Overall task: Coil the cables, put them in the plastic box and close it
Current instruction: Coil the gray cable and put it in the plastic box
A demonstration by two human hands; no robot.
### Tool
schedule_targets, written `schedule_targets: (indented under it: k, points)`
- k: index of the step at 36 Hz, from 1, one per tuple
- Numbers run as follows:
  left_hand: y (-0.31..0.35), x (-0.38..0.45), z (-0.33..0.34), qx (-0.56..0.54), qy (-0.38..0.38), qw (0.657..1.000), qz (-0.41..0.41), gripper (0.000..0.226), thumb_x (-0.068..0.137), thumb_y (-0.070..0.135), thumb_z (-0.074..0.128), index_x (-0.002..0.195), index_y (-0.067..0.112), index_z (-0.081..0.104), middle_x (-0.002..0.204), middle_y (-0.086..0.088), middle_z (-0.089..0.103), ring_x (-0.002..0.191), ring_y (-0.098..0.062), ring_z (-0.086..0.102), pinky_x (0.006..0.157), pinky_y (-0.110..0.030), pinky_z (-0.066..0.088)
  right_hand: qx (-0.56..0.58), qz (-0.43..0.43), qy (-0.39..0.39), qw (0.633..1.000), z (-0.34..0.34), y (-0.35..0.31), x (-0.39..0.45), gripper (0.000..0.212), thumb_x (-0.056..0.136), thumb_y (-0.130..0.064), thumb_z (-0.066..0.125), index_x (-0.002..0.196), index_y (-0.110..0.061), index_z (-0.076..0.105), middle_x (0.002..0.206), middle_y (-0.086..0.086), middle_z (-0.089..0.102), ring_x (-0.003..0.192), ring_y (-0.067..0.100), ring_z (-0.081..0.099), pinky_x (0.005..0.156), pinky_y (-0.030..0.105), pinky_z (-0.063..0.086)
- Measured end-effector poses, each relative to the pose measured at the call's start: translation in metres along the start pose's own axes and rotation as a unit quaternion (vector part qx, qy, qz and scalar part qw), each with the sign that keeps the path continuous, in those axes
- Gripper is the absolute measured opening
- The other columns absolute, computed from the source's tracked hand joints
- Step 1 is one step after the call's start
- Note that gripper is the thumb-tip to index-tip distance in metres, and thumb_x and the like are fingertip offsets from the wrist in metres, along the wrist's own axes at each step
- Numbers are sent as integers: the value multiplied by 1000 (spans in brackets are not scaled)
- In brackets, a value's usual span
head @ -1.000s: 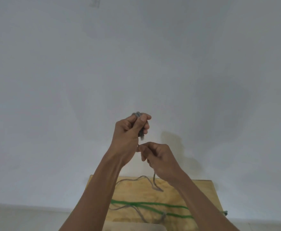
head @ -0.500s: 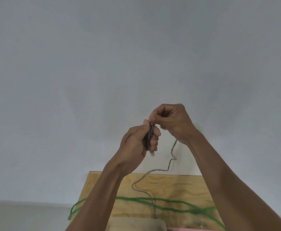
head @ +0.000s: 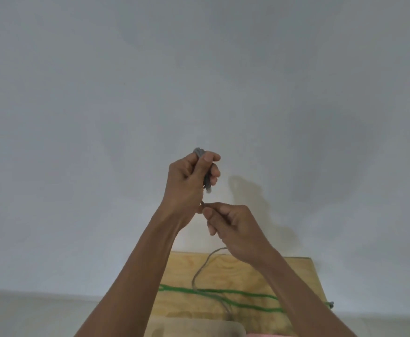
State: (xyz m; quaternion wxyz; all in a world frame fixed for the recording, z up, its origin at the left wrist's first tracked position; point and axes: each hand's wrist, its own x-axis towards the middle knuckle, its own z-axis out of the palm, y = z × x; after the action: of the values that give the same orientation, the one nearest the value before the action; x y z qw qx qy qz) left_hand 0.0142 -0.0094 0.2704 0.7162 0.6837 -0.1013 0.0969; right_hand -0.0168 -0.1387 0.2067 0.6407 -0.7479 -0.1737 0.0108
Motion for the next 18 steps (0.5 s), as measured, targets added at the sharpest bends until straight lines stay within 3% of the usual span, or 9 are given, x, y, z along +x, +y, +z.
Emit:
schedule_targets:
  k: [4,7,9,13,16,18]
  points:
    - [-10,1,-9,165,-37,985,42,26,105,19,50,91,4,66,66,0,62,59,-12,55,62,-27,47,-59,-35,25,997,-21,-15,6,22,94,-30,66,77,-18,73,52,-3,43,49,12,32,50,28,29]
    - [-16,-5,-10,195,-81,977,29,37,107,26,44,85,4,64,63,0,60,59,-13,54,62,-30,46,-122,-86,10,989,-41,-37,14,24,91,-35,69,73,-19,73,52,3,53,47,9,36,47,28,34]
    - [-15,-14,-4,155,-105,982,10,54,109,38,35,78,1,62,61,-7,55,60,-18,52,63,-34,43,-157,-107,-2,982,-52,-52,21,25,89,-36,71,73,-16,72,53,4,57,46,8,38,48,22,34]
    - [-8,-30,15,-5,-128,989,-72,66,102,54,24,78,11,67,56,-5,52,59,-22,49,62,-34,44,-73,-114,2,991,-68,-66,41,31,77,-31,80,73,-2,67,62,18,65,55,31,56,59,35,49]
    - [-1,-34,25,-118,-151,975,-113,62,103,49,26,84,7,67,58,-5,49,56,-18,47,66,-33,44,-6,-85,45,995,-74,-55,53,36,69,-32,81,73,0,65,63,18,58,57,20,50,57,25,45]
    - [6,-32,29,-166,-154,967,-113,58,105,41,27,87,4,67,59,-6,48,55,-17,47,65,-32,45,52,-60,57,995,-72,-42,53,37,72,-41,80,76,-7,67,62,9,57,55,18,44,52,29,35]
